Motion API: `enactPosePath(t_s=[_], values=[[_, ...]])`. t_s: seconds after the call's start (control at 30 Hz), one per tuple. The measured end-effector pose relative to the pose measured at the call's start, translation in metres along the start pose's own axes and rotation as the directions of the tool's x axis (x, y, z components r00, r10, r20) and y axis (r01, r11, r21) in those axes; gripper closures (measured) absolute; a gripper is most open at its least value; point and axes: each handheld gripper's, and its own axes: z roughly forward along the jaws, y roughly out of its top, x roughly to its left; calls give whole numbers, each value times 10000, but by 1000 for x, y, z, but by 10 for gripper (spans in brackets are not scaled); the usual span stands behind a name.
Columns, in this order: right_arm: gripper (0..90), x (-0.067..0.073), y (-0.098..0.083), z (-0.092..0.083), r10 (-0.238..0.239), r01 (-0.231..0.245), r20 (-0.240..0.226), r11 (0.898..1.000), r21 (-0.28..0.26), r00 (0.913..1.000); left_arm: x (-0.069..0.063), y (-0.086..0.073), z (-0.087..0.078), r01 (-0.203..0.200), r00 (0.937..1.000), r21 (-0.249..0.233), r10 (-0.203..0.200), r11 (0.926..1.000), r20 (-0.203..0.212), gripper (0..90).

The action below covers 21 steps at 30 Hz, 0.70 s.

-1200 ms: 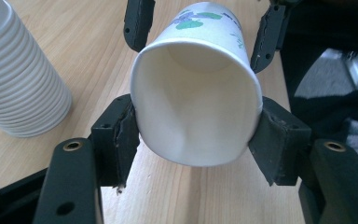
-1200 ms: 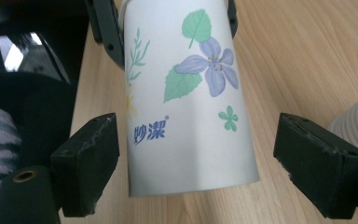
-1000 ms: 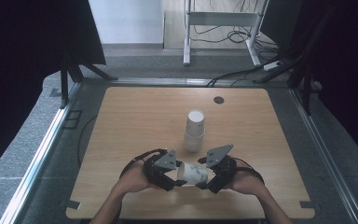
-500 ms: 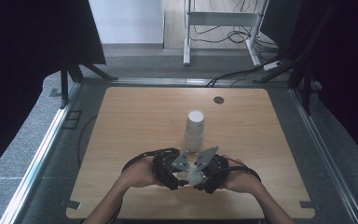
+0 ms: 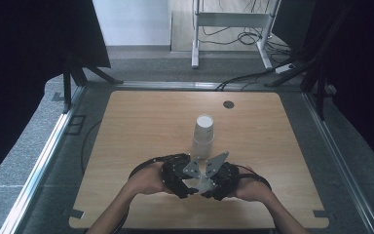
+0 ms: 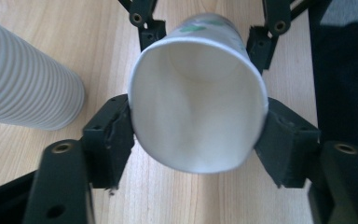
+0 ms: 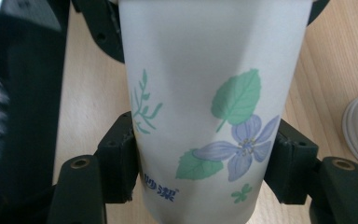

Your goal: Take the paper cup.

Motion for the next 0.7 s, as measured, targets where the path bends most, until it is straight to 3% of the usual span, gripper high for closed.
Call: enactPosePath(t_s=[0.2,0.3,0.4,0.6,0.7], values=[[360,-3,-6,-7,474,-488,-164,9938,-994,9987,4,-4,-5,819,9966,-740,-809,9939,174,190],[359,-3,-9,-10,633,-655,-205,9878,-1412,9978,6,-8,-6,1261,9919,-1131,-1234,9856,305,158],[358,-3,-13,-12,782,-816,-257,9797,-1833,9966,9,-13,-7,1791,9837,-1655,-1736,9698,471,148],[358,-1,-18,-12,838,-863,-205,9630,-2552,9963,13,-22,-7,2441,9693,-2835,-2242,9274,1012,148],[358,-1,-20,-11,868,-892,-211,9539,-2866,9960,12,-23,-6,2424,9699,-3126,-2222,9184,991,148]])
